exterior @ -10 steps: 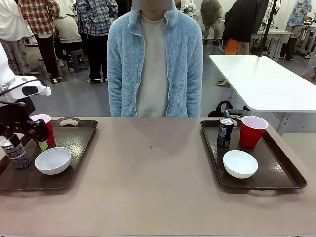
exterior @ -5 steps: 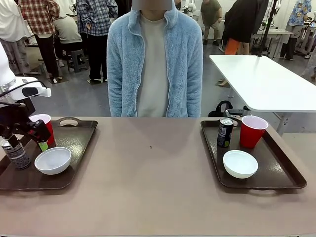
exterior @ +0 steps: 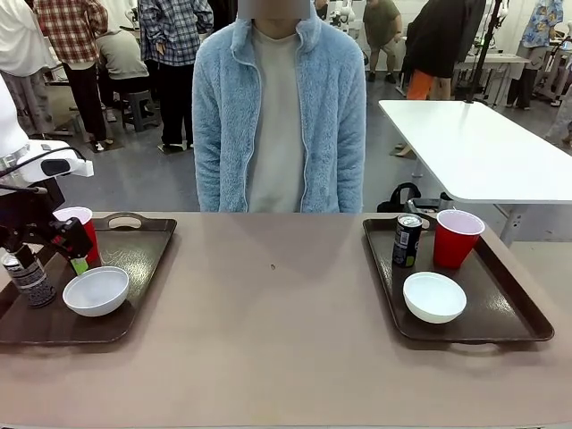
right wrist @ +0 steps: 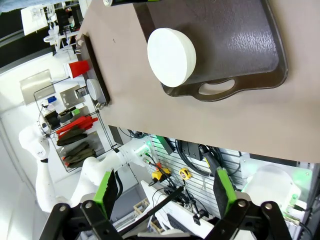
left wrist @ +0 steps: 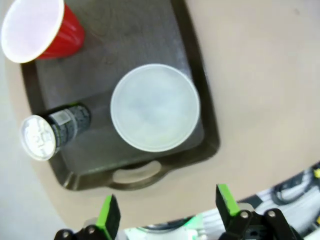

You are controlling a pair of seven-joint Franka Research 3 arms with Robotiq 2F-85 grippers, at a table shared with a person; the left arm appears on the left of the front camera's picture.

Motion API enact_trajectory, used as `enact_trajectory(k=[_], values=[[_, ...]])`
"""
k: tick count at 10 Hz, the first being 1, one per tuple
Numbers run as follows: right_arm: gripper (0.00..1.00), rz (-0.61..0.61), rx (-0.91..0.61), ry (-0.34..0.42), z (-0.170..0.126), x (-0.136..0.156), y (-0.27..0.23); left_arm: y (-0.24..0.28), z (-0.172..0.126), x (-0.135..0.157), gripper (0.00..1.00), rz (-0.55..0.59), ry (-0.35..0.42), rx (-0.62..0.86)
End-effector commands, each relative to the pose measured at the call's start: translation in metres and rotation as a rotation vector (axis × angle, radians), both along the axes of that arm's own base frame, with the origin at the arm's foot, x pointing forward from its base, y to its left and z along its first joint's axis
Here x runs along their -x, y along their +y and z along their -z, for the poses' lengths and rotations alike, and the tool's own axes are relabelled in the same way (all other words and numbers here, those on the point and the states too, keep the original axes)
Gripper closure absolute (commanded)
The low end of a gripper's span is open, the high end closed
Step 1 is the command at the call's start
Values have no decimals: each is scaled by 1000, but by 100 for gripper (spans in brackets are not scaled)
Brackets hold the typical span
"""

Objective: Prepare tableware on both trays.
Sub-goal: Pick up a Picnic Bowl from the table and place it on a Handle tray.

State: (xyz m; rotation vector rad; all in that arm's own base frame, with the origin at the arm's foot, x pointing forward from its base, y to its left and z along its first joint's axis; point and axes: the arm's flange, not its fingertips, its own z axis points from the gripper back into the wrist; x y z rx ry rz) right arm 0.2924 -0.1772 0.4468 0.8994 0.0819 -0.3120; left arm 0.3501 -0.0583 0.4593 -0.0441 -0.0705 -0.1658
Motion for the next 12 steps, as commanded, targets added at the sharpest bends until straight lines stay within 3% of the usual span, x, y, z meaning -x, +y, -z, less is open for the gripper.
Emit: enact_trajectory(k=[1,3,5,7,10,12], values=[[0,1,-2,-1,0,0,0,30,-48,-28,0,-9,174,307],[0,1,-2,-1,0,0,0,68,-49,-40,0,-24,260,566],[0,1,-2,-1,0,0,0,115,-64,-63,0,-26,296,772],[0,1,-2,-1,0,0,0,178,-51,-54,0,-60,219,969],[0,1,-2,-1,0,0,0,245,-49,-42,0,-76,97,1083],[0,1,-2,-1,0,0,0,270,-51,-45,0,-92,62,1111]])
